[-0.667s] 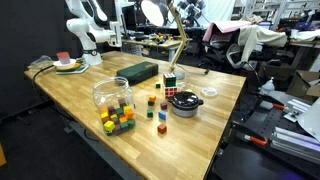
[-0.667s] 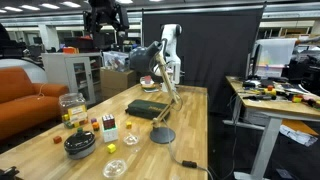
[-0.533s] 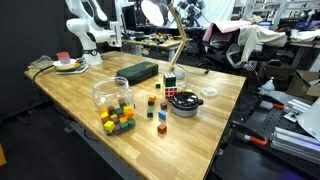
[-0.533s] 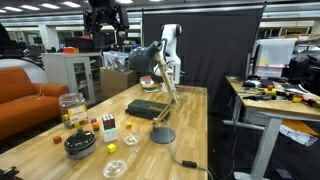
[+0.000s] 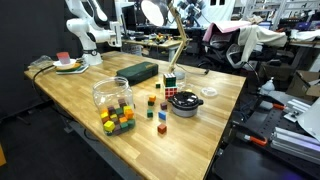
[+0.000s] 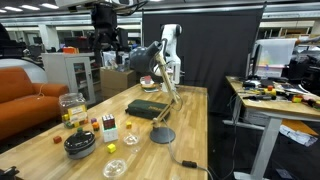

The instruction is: Pick up the yellow block and stack it on top of the rubix cube, then pick up the brown block and stack it on top of the yellow block.

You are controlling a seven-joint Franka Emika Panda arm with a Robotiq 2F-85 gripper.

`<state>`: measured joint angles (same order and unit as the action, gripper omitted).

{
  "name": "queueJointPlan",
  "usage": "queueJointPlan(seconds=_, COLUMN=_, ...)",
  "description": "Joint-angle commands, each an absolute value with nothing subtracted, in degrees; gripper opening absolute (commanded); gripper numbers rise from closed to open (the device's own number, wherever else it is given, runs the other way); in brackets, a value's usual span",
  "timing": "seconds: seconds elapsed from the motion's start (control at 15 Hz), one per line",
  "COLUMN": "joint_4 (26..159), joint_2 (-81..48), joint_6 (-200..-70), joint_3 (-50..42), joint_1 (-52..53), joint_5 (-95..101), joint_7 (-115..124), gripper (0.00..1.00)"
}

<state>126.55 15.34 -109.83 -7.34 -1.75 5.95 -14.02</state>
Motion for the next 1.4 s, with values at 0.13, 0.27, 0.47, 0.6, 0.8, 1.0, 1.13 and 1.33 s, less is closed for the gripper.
queueJointPlan(seconds=0.13, joint_4=126.95, joint_2=12.05, joint_6=-110.23, joint_3=-5.53, joint_1=-1.83, joint_5=4.62, joint_7=-12.35, gripper=1.0)
queueJointPlan(seconds=0.27, joint_4=127.05, joint_2=11.74, joint_6=-110.57, joint_3=-5.28, joint_1=-1.99, joint_5=5.33, joint_7=-12.35, gripper=1.0)
queueJointPlan(seconds=0.47, joint_4=127.04, joint_2=11.75, joint_6=-110.57, joint_3=-5.28, joint_1=-2.02, joint_5=5.33, joint_7=-12.35, gripper=1.0)
queueJointPlan(seconds=0.6, joint_4=127.04, joint_2=11.75, joint_6=-110.57, joint_3=-5.28, joint_1=-2.02, joint_5=5.33, joint_7=-12.35, gripper=1.0)
queueJointPlan(seconds=0.8, joint_4=129.05, joint_2=10.65, joint_6=-113.32, joint_3=-4.99, joint_1=-1.63, joint_5=3.43, joint_7=-10.88, gripper=1.0)
queueJointPlan(seconds=1.0, joint_4=133.41, joint_2=8.94, joint_6=-115.44, joint_3=-4.53, joint_1=-0.77, joint_5=-1.38, joint_7=-11.7, gripper=1.0)
queueJointPlan(seconds=1.13, joint_4=135.88, joint_2=6.94, joint_6=-117.3, joint_3=-4.13, joint_1=-0.24, joint_5=-5.41, joint_7=-12.23, gripper=1.0)
queueJointPlan(seconds=1.33, joint_4=137.99, joint_2=4.74, joint_6=-120.03, joint_3=-3.49, joint_1=-0.07, joint_5=-8.07, joint_7=-11.92, gripper=1.0)
